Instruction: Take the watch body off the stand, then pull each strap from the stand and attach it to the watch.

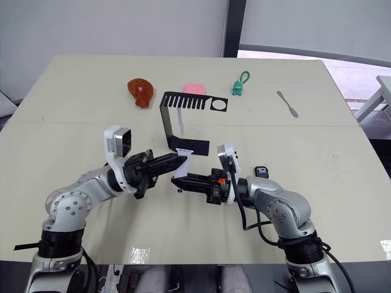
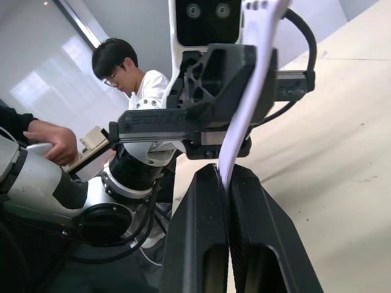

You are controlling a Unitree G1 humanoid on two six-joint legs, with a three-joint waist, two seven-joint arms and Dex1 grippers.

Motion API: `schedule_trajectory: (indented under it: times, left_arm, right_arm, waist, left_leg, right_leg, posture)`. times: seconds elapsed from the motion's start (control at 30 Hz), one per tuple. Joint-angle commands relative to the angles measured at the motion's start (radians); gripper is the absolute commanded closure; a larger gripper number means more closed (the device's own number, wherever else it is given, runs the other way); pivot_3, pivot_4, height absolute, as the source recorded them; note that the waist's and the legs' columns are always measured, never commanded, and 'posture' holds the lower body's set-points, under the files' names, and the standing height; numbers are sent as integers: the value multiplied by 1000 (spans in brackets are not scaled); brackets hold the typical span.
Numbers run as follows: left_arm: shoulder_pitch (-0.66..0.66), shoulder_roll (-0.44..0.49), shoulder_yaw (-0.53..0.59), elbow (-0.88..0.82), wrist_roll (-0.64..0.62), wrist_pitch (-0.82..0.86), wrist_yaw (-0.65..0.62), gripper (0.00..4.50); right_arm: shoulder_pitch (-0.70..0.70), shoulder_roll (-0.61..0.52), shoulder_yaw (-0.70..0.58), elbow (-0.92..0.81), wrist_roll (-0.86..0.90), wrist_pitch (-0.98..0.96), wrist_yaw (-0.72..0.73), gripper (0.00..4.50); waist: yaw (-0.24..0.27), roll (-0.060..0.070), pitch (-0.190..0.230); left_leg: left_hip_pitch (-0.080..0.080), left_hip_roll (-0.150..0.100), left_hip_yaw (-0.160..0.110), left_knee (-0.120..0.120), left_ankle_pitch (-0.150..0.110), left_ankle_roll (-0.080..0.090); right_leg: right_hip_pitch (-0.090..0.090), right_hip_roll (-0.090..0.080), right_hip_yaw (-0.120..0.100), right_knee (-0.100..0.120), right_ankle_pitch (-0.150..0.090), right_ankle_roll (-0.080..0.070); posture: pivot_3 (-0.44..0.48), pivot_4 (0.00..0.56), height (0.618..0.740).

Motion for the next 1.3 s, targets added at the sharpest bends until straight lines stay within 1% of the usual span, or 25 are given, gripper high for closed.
schedule_trajectory:
  times: [0.03, 0.1, 0.17, 0.7, 0.8, 0.83, 0.87, 1.0, 1.3]
  left_arm:
    - [-2, -3, 13, -41, -39, 13, 14, 4432]
    - [-1, -3, 10, -48, -30, 12, 23, 3854]
    - [-1, -3, 6, -54, -21, -1, 20, 3078]
    - [11, -7, 1, -45, -26, 0, 9, 3078]
    - [12, -7, 2, -46, -34, 5, 5, 3858]
    - [14, -5, 3, -48, -43, 12, 1, 4282]
    - [15, -4, 4, -49, -49, 17, -1, 4400]
    - [14, -18, 24, -47, -76, 15, 13, 4400]
    - [19, -7, 24, -53, -71, 18, -2, 4400]
  right_arm:
    - [2, -1, 2, -40, 11, -11, 20, 4500]
    - [3, -2, 2, -41, 12, -14, 21, 4500]
    - [4, -2, 1, -41, 13, -15, 21, 4500]
    - [8, -3, -4, -42, 15, -14, 17, 4500]
    - [8, -3, -4, -41, 15, -14, 17, 4500]
    - [9, -3, -4, -41, 15, -14, 17, 4500]
    - [9, -2, -4, -41, 15, -14, 16, 4500]
    - [9, -2, -3, -40, 14, -15, 15, 4500]
    - [12, -19, -8, -37, -5, -15, 3, 4500]
  waist:
    - [0, 0, 0]
    - [0, 0, 0]
    - [0, 0, 0]
    - [0, 0, 0]
    - [0, 0, 0]
    - [0, 0, 0]
    - [0, 0, 0]
    - [0, 0, 0]
    - [0, 0, 0]
  left_leg:
    - [0, 0, 0, 0, 0, 0]
    - [0, 0, 0, 0, 0, 0]
    - [0, 0, 0, 0, 0, 0]
    - [0, 0, 0, 0, 0, 0]
    - [0, 0, 0, 0, 0, 0]
    - [0, 0, 0, 0, 0, 0]
    - [0, 0, 0, 0, 0, 0]
    - [0, 0, 0, 0, 0, 0]
    - [0, 0, 0, 0, 0, 0]
  right_leg:
    - [0, 0, 0, 0, 0, 0]
    - [0, 0, 0, 0, 0, 0]
    - [0, 0, 0, 0, 0, 0]
    - [0, 0, 0, 0, 0, 0]
    - [0, 0, 0, 0, 0, 0]
    - [0, 0, 0, 0, 0, 0]
    - [0, 0, 0, 0, 0, 0]
    - [0, 0, 0, 0, 0, 0]
    - [0, 0, 0, -1, 0, 0]
  posture:
    - [0, 150, 740]
    - [0, 150, 740]
    - [0, 150, 740]
    - [0, 150, 740]
    - [0, 150, 740]
    - [0, 150, 740]
    - [0, 150, 740]
    - [0, 150, 740]
    - [0, 150, 740]
